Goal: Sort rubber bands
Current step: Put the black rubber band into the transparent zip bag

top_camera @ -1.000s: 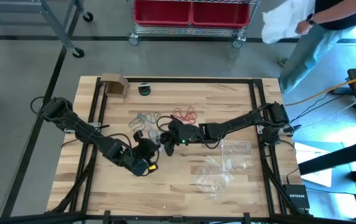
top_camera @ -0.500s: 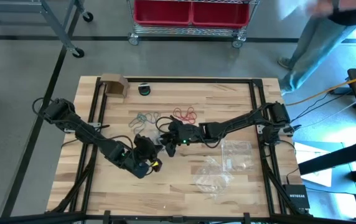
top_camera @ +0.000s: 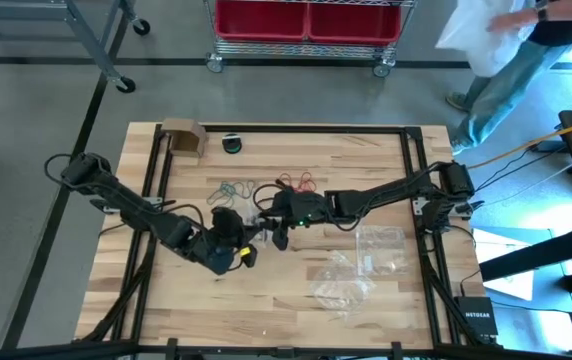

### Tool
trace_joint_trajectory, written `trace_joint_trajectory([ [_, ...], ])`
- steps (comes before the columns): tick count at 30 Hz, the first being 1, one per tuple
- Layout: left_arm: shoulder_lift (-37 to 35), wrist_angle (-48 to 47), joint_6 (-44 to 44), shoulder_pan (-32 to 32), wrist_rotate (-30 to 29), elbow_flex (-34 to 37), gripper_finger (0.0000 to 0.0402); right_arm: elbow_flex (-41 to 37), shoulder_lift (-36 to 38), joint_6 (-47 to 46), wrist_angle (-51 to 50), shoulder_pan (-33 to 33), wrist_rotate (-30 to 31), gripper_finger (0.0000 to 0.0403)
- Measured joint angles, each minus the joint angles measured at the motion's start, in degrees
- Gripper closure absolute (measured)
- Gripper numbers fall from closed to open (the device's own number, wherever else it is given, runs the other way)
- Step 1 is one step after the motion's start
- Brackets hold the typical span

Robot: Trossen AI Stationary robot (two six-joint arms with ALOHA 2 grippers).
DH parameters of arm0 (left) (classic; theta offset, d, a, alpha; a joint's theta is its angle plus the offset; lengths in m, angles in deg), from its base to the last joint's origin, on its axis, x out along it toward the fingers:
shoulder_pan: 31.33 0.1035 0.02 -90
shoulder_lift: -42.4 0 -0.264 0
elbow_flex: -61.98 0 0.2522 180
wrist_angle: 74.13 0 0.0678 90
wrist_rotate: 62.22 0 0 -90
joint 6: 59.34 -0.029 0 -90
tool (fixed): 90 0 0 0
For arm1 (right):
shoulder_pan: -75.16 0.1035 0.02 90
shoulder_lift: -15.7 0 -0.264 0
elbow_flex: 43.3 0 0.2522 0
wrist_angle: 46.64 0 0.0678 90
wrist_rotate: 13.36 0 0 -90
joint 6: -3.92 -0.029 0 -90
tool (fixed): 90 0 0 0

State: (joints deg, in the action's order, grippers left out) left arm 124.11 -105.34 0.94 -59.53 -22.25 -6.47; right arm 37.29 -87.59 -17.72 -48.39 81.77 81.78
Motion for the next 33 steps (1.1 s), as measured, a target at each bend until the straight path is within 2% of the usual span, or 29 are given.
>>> trace_joint_trajectory([
  [5,-0.07,-0.21,-0.27,0.93,0.93,-0.02,0.0401,2.05,0.0,6.76,-3.19,-0.04,0.31,0.0244],
  [13,0.02,-0.51,-2.01,1.18,2.21,-0.02,0.0401,2.29,0.0,18.46,-4.32,0.0,0.76,0.0182],
  [16,0.04,-1.13,-1.98,1.22,2.47,0.0,0.0401,2.39,0.05,21.45,-5.78,0.1,2.85,0.0171],
  [19,0.04,-1.47,-1.98,1.2,1.89,0.02,0.0401,2.39,0.07,22.14,-7.87,0.27,5.48,0.0169],
  [23,0.04,-1.89,-2.03,1.21,1.83,0.02,0.0402,2.39,0.29,21.82,-9.55,0.29,5.53,0.0168],
  [33,0.04,-6.7,-1.99,0.65,3.94,0.04,0.0402,2.07,5.96,17.5,-31.13,0.66,2.65,0.0168],
])
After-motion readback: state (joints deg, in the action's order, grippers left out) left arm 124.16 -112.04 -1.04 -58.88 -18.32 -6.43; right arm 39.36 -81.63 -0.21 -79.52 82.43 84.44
